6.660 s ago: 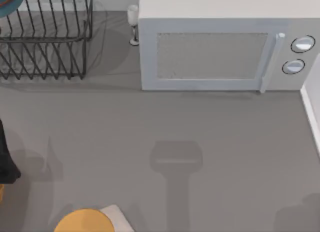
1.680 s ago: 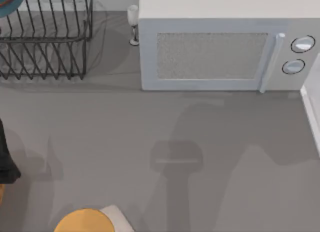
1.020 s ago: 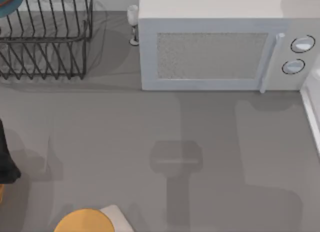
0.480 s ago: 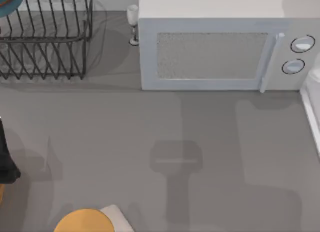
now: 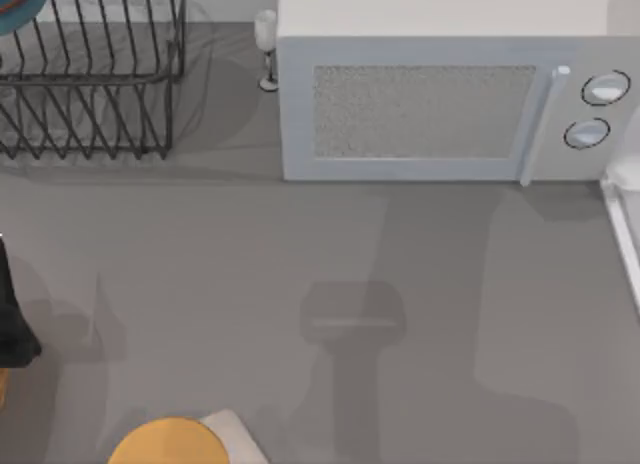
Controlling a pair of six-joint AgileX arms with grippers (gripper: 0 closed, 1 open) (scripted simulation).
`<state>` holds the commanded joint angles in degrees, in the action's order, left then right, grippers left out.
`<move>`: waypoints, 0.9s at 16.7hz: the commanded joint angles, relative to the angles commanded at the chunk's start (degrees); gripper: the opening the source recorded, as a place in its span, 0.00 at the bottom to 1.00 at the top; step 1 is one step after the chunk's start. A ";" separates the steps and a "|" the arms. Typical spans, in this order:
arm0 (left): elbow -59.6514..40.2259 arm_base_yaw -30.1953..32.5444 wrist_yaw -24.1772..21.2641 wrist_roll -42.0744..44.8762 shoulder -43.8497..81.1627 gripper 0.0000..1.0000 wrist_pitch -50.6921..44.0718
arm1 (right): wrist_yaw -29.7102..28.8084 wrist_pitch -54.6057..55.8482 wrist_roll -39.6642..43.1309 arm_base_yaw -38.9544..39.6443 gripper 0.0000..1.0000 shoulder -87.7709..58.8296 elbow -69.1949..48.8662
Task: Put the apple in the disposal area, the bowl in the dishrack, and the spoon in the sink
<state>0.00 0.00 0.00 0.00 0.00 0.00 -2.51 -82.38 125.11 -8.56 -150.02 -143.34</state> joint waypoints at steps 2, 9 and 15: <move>0.00 0.00 0.00 0.00 0.00 1.00 0.00 | 0.01 2.78 -0.04 0.00 0.00 1.33 3.79; 0.00 0.00 0.00 0.00 0.00 1.00 0.00 | 0.01 3.91 -0.11 0.02 0.15 1.94 5.25; 0.00 0.00 0.00 0.00 0.00 1.00 0.00 | 0.01 3.91 -0.11 0.02 0.60 1.94 5.25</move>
<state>0.00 0.00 0.00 0.00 0.00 0.00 -2.50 -78.46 125.00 -8.55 -148.09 -138.09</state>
